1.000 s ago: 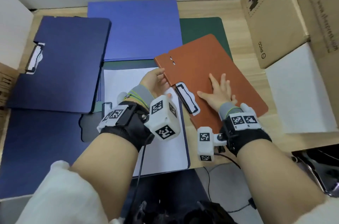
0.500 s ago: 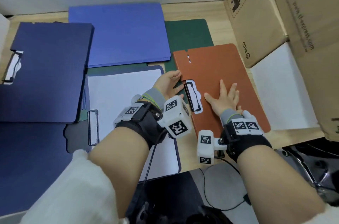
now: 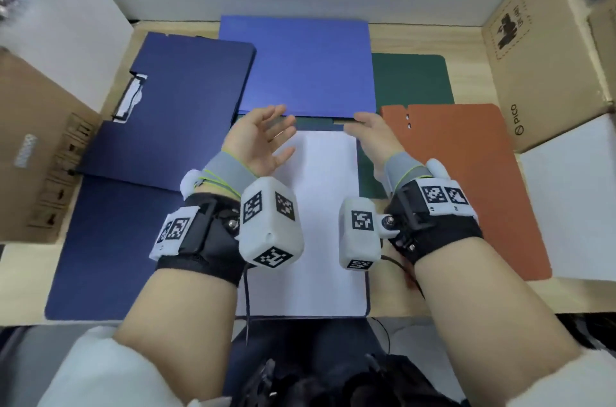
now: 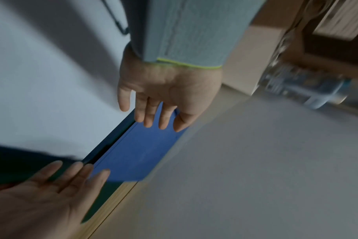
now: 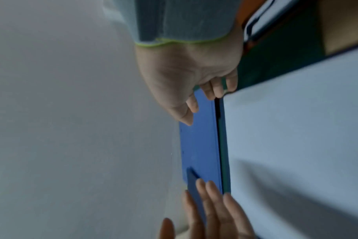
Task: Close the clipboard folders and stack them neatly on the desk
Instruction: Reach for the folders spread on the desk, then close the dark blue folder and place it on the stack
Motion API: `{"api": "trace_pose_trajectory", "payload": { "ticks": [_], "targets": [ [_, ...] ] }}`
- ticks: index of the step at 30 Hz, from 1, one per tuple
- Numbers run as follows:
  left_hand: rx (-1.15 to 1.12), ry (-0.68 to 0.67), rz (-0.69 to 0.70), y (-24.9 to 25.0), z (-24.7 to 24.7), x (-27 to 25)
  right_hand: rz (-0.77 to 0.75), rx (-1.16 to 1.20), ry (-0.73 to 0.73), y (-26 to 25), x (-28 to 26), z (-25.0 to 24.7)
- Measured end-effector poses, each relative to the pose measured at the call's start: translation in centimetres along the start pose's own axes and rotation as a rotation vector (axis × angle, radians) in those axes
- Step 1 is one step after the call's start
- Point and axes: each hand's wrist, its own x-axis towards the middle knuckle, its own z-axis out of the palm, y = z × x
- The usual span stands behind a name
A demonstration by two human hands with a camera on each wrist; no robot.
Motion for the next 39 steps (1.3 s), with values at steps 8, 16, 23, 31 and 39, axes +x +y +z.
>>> {"api": "trace_pose_trajectory", "payload": {
  "ticks": [8, 16, 23, 31, 39],
  "targets": [
    [-0.387, 0.652, 0.153, 0.2, -11.2, -2.0, 0.14, 0.25, -0.359, -4.3, -1.0, 10.8],
    [-0.586, 0.615, 0.081, -0.8, -14.8, -2.7, 0.157, 0.183, -0.425, -4.8, -1.8, 18.0],
    [-0.768, 0.421, 0.007, -0.3, -15.7, -2.0, 0.17, 0.216, -0.372, -4.6, -1.1, 19.5],
    [-0.774, 0.235, 0.103, 1.0, -16.8, -1.9, -0.108, 0.319, -0.421, -5.8, -1.0, 19.4],
    [-0.613, 0.296, 0.2, 1.7, -20.6, -2.9, -0.292, 0.334, -0.409, -6.2, -0.7, 10.6]
  ]
}}
